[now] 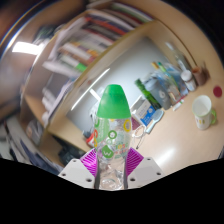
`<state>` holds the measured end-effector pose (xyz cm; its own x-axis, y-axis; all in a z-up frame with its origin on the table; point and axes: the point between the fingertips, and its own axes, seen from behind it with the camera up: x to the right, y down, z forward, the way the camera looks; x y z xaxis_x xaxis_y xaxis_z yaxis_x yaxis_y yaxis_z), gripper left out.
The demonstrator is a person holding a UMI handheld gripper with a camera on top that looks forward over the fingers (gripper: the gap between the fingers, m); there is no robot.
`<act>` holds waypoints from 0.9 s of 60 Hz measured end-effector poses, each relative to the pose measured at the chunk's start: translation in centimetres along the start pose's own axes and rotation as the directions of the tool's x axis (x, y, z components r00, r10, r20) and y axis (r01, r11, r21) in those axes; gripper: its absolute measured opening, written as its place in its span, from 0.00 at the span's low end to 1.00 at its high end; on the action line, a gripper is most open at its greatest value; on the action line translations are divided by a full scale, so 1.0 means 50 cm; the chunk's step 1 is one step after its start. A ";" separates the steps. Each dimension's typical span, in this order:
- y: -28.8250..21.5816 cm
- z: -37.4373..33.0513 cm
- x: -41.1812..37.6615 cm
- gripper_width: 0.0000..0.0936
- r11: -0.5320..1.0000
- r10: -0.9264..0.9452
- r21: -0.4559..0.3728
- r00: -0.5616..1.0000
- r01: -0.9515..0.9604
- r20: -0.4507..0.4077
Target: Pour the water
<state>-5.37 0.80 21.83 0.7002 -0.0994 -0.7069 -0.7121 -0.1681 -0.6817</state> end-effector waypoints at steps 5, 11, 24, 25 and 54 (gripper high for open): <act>-0.100 -0.004 0.070 0.34 0.957 0.287 0.020 0.958 -0.288 0.024; -0.168 0.002 0.164 0.34 0.803 0.593 0.041 0.804 -0.594 0.042; -0.236 0.028 0.257 0.34 0.310 0.940 -0.037 0.300 -0.950 0.163; -0.238 0.030 0.263 0.34 0.278 0.949 -0.041 0.268 -0.960 0.165; -0.301 0.034 0.289 0.34 0.047 0.970 -0.063 0.031 -0.997 0.242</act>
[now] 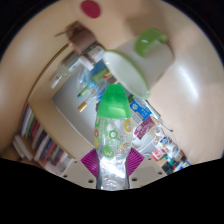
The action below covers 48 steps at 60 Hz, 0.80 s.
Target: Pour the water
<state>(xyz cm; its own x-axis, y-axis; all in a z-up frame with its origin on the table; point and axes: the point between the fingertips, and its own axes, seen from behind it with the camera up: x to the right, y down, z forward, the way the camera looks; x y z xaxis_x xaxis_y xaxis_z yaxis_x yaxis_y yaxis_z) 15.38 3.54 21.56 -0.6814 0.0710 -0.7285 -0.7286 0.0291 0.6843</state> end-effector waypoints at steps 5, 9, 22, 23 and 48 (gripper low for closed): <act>0.045 -0.011 -0.018 0.34 0.957 -0.285 -0.069 0.958 0.283 -0.023; 0.084 -0.011 -0.059 0.34 0.811 -0.578 -0.111 0.816 0.574 -0.011; 0.042 -0.044 -0.396 0.35 -0.182 -0.983 0.082 -0.183 0.980 -0.005; 0.041 -0.040 -0.421 0.35 -0.248 -0.968 0.091 -0.244 0.964 -0.054; -0.556 -0.091 -0.371 0.49 -0.642 -0.669 -0.149 -0.644 0.752 -0.372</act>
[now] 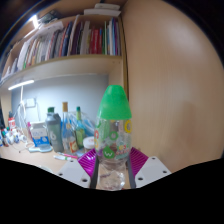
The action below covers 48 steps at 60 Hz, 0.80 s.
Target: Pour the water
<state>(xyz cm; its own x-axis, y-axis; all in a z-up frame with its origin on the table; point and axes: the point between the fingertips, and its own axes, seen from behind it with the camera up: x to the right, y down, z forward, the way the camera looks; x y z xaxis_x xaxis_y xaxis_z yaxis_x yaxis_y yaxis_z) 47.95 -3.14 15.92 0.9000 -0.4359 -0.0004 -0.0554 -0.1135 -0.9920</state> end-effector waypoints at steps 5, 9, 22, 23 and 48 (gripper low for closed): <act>0.074 0.005 0.006 0.50 0.999 0.007 -0.047 1.000 -0.007 -0.006; 0.110 0.011 0.016 0.51 0.998 -0.001 -0.059 1.000 0.000 -0.018; 0.128 0.011 0.011 0.53 0.999 -0.033 -0.016 0.999 0.033 -0.012; 0.128 0.010 0.011 0.53 0.999 -0.033 -0.013 0.999 0.032 -0.013; 0.177 -0.108 0.012 0.90 0.981 0.029 -0.191 0.999 -0.037 -0.045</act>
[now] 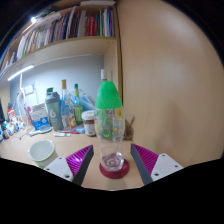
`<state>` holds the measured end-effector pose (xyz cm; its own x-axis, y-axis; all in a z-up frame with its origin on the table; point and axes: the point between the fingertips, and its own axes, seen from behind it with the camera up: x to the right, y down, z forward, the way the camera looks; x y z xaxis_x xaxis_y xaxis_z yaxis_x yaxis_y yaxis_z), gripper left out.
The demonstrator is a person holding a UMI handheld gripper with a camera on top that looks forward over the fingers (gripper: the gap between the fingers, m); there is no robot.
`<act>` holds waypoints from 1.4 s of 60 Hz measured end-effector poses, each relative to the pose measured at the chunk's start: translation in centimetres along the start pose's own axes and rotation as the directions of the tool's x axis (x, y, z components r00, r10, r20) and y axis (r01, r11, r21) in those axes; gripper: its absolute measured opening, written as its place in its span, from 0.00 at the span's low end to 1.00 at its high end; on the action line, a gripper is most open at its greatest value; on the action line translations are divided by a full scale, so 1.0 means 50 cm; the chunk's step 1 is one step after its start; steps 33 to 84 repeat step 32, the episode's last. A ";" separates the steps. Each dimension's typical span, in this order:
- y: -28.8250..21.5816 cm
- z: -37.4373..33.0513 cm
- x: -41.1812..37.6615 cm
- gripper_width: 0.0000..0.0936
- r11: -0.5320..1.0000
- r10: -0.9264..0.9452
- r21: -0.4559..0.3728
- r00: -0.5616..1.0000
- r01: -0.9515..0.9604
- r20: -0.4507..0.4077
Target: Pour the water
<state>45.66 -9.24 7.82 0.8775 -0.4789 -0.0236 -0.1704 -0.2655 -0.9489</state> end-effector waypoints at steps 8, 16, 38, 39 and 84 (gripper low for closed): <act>0.012 -0.146 -0.023 0.90 0.999 0.000 -0.032 1.000 0.000 0.001; 0.019 -0.313 -0.058 0.90 0.998 -0.012 -0.064 1.000 0.013 0.022; -0.053 -0.616 -0.134 0.90 0.997 -0.031 -0.071 0.999 0.034 0.037; -0.053 -0.616 -0.134 0.90 0.997 -0.031 -0.071 0.999 0.034 0.037; -0.053 -0.616 -0.134 0.90 0.997 -0.031 -0.071 0.999 0.034 0.037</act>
